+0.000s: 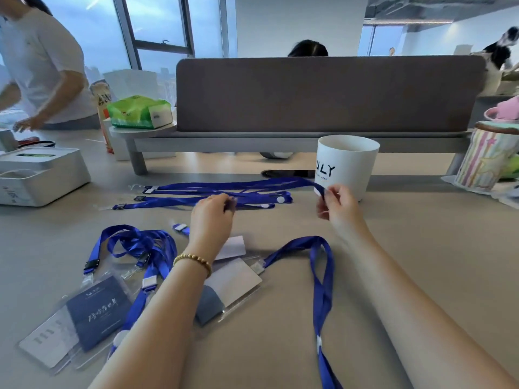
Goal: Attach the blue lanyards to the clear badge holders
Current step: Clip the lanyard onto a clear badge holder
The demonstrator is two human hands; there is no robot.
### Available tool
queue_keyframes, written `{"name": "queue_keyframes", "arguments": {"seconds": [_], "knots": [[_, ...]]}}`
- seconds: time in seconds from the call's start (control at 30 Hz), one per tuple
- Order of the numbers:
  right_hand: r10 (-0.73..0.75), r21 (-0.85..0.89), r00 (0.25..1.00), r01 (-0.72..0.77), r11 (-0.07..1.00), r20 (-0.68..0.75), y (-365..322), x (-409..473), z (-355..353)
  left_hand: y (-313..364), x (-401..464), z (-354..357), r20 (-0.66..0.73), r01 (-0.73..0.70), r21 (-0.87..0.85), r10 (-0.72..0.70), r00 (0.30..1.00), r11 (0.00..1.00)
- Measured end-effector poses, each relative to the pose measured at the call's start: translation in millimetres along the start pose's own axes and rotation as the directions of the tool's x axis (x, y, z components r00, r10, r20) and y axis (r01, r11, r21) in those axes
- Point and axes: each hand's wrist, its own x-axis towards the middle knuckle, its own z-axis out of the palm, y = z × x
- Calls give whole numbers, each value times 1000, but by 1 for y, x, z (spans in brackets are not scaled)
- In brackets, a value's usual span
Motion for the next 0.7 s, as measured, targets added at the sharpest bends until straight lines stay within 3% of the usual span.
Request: {"name": "queue_keyframes", "arguments": {"seconds": [0.07, 0.13, 0.3, 0.37, 0.43, 0.47, 0.53, 0.6, 0.67, 0.7], "knots": [[120, 26, 988, -118, 993, -95, 14, 0, -15, -7, 1, -11, -59, 90, -78, -95, 994, 993], [206, 24, 965, -205, 978, -162, 25, 0, -25, -14, 3, -19, -20, 193, -223, -202, 979, 955], [202, -238, 942, -268, 933, -267, 41, 5, -40, -4, 3, -33, 112, 340, -475, -328, 938, 811], [196, -420, 948, -290, 860, -252, 44, 2, -44, 7, 1, -41, 268, 439, -667, -356, 895, 602], [184, -667, 965, -263, 697, -188, 41, -4, -41, 22, -2, -47, 502, 551, -766, -227, 834, 331], [162, -779, 975, -217, 588, -150, 36, -7, -36, 28, -5, -47, 580, 596, -737, -154, 800, 319], [77, -870, 993, -112, 481, -85, 21, -14, -22, 40, -13, -41, 661, 627, -643, -96, 744, 440], [-83, -800, 996, 86, 593, 45, 7, -20, -8, 46, -21, -33, 696, 620, -553, -101, 711, 556], [-239, -578, 935, 349, 738, 260, -5, -29, 7, 45, -27, -28, 721, 591, -485, -88, 687, 645], [-253, -474, 899, 407, 780, 356, -11, -35, 15, 43, -29, -27, 734, 579, -465, -74, 675, 670]]}}
